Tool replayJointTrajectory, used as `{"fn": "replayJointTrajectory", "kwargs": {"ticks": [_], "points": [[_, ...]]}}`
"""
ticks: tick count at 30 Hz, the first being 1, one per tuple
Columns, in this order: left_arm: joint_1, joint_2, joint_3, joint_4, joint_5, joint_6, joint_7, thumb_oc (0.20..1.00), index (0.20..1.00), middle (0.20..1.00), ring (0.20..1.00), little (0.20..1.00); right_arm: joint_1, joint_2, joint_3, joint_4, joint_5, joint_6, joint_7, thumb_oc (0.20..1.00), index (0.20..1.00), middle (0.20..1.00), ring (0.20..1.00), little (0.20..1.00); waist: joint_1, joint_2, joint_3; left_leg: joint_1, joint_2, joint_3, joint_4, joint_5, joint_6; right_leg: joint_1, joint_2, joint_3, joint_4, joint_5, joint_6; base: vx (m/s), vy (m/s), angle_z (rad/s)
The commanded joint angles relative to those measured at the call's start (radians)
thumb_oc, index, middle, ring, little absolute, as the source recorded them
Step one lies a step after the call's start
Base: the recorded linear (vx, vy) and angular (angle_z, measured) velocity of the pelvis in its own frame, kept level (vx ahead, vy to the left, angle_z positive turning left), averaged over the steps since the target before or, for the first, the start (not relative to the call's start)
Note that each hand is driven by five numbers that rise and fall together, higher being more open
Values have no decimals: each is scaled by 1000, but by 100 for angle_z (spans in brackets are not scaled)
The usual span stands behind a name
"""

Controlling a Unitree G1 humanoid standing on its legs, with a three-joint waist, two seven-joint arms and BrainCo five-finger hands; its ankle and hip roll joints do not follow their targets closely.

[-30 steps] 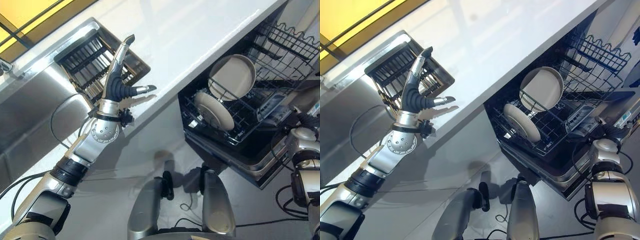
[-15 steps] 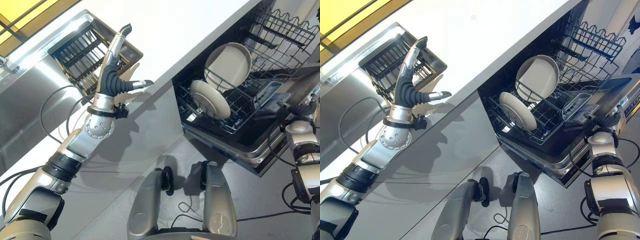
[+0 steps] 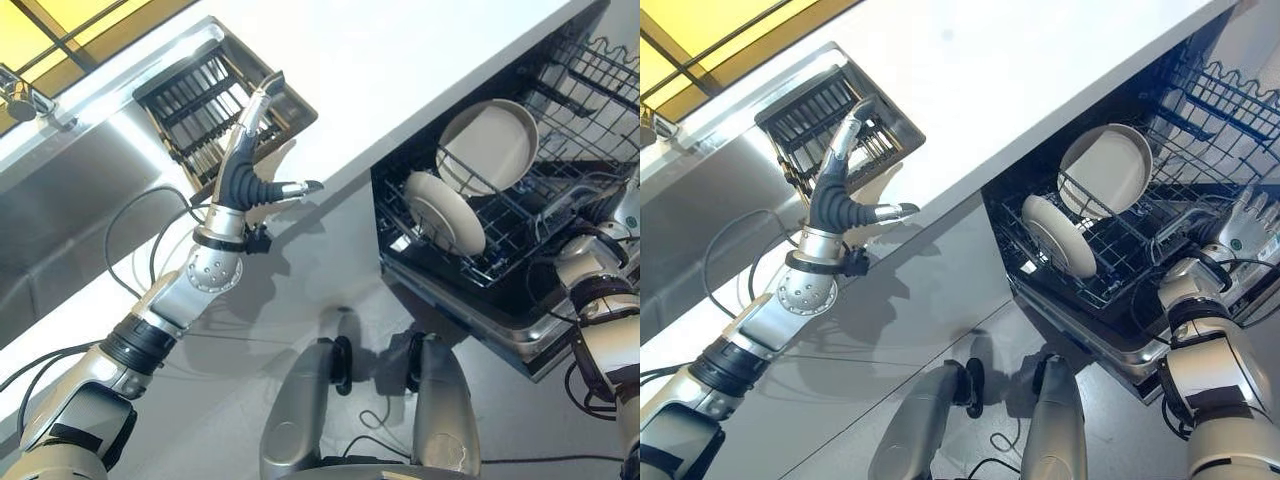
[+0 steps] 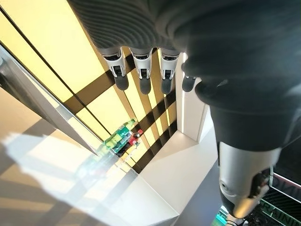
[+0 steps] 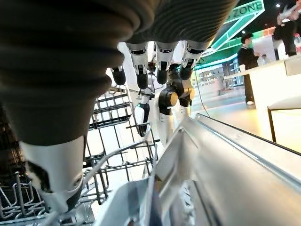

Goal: Pick up plates and place into dishwasher.

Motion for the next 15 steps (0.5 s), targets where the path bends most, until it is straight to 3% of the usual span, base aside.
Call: {"fn": "replayJointTrajectory", "kwargs": {"ticks": [1,10,15], "points": [[79,1,27,28,27,-9,29,1000,1000,1000,1000,1000,-61,-34,23,43,62,-14,41,1000,1000,1000,1000,1000,28,-13,8,9,-25,38,66,-120,70,62,25,19,-15,-51,-32,0,-9,10],[80,10,46,1,22,3,1,1000,1000,1000,1000,1000,-34,6,-62,85,262,-90,223,1000,1000,1000,1000,1000,30,-11,13,8,-25,39,73,-125,74,52,22,21,0,-54,-35,11,-3,2],[72,6,56,-18,28,29,-4,1000,1000,1000,1000,1000,-27,25,-104,79,544,-212,528,1000,1000,1000,1000,1000,26,-11,17,8,-23,40,79,-126,72,44,19,27,15,-60,-39,38,8,0]]}}
